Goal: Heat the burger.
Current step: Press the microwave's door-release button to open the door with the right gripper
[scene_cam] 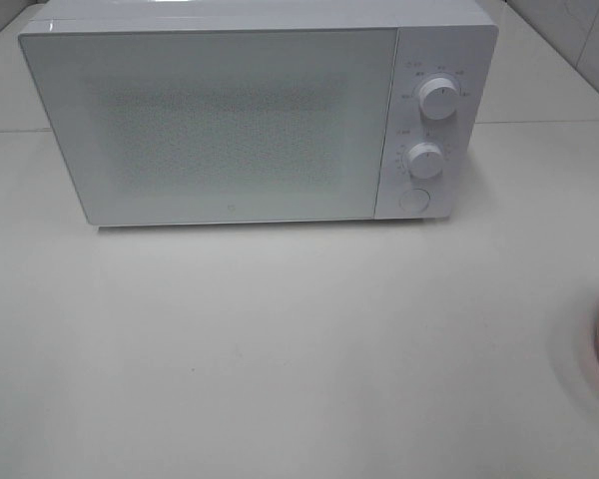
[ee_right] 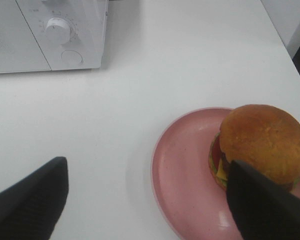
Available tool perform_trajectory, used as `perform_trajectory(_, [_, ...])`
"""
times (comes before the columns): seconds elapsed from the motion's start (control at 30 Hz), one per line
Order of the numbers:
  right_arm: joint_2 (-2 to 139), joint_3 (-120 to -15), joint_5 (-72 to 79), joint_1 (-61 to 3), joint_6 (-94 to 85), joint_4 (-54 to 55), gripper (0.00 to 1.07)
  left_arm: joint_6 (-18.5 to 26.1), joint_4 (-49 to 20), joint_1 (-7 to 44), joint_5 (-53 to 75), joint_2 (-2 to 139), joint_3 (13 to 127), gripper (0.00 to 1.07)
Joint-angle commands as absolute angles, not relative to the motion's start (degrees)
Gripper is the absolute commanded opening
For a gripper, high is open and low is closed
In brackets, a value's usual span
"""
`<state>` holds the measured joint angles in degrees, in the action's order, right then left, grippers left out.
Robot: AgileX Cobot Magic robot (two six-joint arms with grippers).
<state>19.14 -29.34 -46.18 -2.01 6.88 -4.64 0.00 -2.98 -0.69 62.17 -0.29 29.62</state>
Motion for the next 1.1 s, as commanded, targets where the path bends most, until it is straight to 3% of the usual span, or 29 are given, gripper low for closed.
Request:
perform_trajectory(0.03, [20.9,-29.8,-42.5,-1.8,6.8,-4.7,0.76,0.3,-3.3,-0.7,61.3,-0.9,29.6,0.9])
perform_trajectory(1.1, [50.0,-29.7,-1.1,-1.8,6.5,-4.9,0.76,0.3,-3.3,-0.7,61.3,-0.9,29.6,0.9])
